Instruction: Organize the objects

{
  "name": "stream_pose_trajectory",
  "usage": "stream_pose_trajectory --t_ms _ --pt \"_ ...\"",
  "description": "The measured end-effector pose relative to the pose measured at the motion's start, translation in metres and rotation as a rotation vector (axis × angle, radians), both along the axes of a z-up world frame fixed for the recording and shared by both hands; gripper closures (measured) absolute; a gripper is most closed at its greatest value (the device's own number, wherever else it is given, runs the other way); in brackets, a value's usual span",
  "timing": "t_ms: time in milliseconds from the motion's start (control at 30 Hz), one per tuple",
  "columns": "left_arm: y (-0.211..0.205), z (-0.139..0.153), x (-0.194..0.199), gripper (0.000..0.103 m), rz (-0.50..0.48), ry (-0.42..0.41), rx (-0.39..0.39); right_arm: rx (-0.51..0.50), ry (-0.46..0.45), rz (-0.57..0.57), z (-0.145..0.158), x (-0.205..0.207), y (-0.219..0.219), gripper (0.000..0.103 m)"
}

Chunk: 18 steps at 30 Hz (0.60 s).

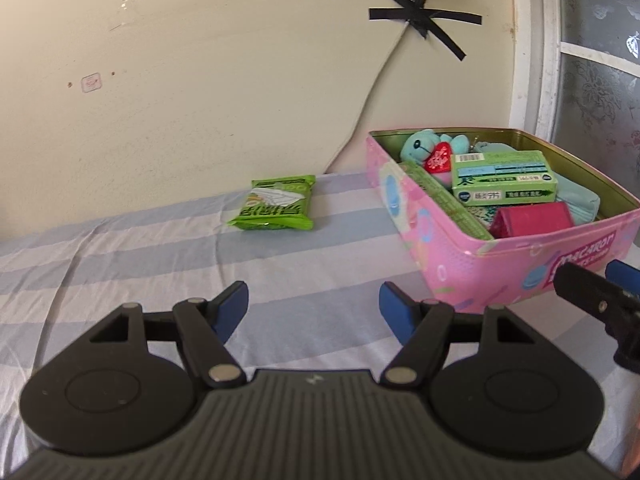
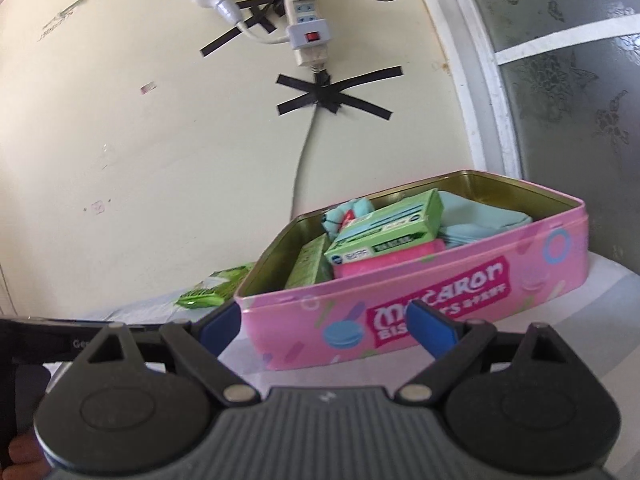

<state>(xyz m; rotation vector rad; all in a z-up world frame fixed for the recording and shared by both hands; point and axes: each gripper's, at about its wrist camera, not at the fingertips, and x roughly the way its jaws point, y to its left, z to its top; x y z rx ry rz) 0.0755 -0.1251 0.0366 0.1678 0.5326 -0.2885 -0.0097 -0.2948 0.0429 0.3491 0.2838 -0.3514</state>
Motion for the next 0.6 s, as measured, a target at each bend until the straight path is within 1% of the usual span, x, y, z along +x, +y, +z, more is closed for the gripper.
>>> stream_pose_trajectory --t_ms 267,433,500,600 --pt "0.052 -0.005 0.013 0.028 0.1 0.001 -0.007 -0.069 0.058 0.108 0.002 0.025 0.048 0.01" --pt "0.08 -0.006 0.023 0.027 0.156 -0.012 0.001 -0.091 0.09 0.153 0.003 0.038 0.068 0.01" --pt "0.09 -0.008 0.027 0.025 0.178 -0.017 0.005 -0.105 0.105 0.169 0.002 0.044 0.076 0.01" --pt "0.105 -0.01 0.034 0.025 0.214 -0.013 0.003 -0.108 0.122 0.195 0.002 0.053 0.086 0.01"
